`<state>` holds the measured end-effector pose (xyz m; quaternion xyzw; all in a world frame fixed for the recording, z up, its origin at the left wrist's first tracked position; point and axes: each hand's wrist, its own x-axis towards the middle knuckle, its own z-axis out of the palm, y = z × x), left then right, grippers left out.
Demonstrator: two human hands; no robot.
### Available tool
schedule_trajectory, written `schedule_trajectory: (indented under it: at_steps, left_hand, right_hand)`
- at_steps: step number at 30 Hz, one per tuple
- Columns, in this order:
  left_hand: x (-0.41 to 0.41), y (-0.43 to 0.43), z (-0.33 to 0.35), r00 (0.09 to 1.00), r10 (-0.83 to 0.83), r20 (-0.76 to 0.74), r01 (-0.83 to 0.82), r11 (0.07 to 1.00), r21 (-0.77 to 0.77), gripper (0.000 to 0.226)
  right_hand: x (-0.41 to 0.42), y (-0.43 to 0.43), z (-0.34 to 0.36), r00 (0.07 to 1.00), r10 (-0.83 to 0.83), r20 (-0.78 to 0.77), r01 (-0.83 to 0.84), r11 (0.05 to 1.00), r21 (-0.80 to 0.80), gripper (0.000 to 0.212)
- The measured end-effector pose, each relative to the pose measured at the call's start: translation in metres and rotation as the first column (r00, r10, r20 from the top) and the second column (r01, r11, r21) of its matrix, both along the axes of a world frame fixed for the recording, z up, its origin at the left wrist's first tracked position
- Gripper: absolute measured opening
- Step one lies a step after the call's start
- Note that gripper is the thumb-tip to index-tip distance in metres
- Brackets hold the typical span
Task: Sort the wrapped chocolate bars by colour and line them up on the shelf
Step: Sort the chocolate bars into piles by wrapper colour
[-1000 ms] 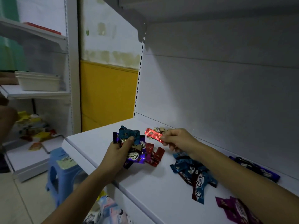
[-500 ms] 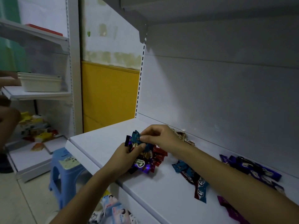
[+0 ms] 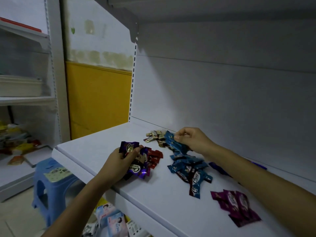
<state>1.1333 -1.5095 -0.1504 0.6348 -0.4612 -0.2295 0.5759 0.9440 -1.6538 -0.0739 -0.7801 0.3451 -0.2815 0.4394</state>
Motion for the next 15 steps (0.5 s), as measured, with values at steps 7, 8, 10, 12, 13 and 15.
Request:
schedule_trajectory:
  at_steps: [7, 8, 10, 12, 13, 15]
  left_hand:
    - [-0.003, -0.003, -0.003, 0.998, -0.009, 0.069, 0.007, 1.0, 0.02, 0.019]
    - [-0.002, -0.003, -0.003, 0.998, -0.007, 0.064, 0.006, 1.0, 0.017, 0.021]
    - [-0.003, -0.002, -0.002, 0.999, 0.003, 0.053, -0.003, 1.0, 0.012, 0.023]
    - [-0.004, -0.002, -0.003, 0.999, 0.006, 0.046, -0.006, 1.0, 0.014, 0.022]
    - [-0.004, -0.002, -0.003, 0.999, 0.003, 0.05, -0.004, 1.0, 0.015, 0.022]
    - [-0.004, -0.002, -0.002, 0.998, 0.003, 0.061, -0.004, 1.0, 0.021, 0.022]
  right_hand:
    - [-0.062, -0.016, -0.02, 0.972, -0.074, -0.222, 0.056, 0.994, -0.089, 0.006]
    - [-0.063, -0.016, -0.021, 0.972, -0.077, -0.221, 0.058, 0.994, -0.09, 0.003]
    - [-0.062, -0.018, -0.018, 0.975, -0.122, -0.185, 0.111, 0.991, -0.073, 0.002]
    - [-0.061, -0.023, -0.014, 0.968, -0.193, -0.158, 0.189, 0.981, -0.036, 0.005]
    - [-0.06, -0.026, -0.012, 0.964, -0.218, -0.152, 0.217, 0.976, -0.025, 0.005]
    - [-0.057, -0.031, -0.012, 0.957, -0.25, -0.145, 0.249, 0.968, -0.023, 0.005]
